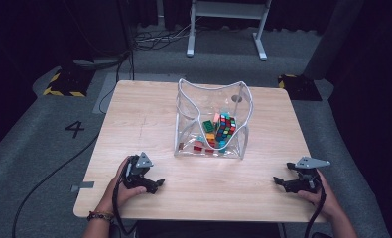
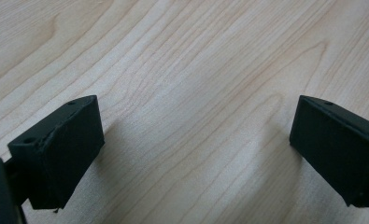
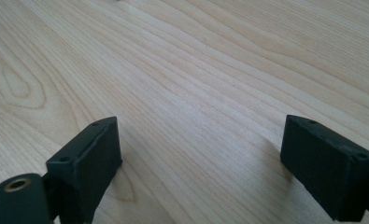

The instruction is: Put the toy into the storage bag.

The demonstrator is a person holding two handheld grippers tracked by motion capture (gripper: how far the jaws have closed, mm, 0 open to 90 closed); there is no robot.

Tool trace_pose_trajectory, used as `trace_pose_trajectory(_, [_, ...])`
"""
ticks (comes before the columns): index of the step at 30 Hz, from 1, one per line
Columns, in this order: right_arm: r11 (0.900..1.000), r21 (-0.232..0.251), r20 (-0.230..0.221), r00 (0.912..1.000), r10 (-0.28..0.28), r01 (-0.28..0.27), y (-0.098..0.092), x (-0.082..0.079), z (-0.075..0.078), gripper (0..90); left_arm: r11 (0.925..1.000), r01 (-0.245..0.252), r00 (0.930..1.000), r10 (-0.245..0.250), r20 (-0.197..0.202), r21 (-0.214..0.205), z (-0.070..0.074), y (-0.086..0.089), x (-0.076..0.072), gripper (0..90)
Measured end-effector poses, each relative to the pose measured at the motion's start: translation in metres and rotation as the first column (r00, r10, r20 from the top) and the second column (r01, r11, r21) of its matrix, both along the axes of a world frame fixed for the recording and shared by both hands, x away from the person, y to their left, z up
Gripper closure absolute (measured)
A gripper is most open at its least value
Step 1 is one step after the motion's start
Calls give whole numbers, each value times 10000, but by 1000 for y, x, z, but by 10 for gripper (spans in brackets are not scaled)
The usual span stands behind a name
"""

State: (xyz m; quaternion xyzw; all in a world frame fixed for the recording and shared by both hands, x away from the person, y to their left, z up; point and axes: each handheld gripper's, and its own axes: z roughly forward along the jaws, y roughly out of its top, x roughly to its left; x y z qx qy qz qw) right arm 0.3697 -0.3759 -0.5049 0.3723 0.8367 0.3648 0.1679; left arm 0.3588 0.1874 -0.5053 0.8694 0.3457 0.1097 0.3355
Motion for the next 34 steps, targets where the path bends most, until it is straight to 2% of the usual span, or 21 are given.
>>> trace_pose_trajectory(19, [10000,2,1,10000,-1,1,0,0,0,125,10000,-70,9999,69,103,66,0,0,1,24])
trace_pose_trajectory(31, [10000,-7,-10,10000,41,-41,0,0,0,125,9999,-54,10000,53,75,94,0,0,1,21])
trace_pose_trajectory(32, [10000,-6,-9,10000,40,-40,0,0,0,125,10000,-70,9999,70,-91,-31,0,-1,1,20])
trace_pose_trajectory(34, [10000,-6,-8,10000,40,-40,0,0,0,125,9999,-98,10000,98,1,37,0,-1,2,18])
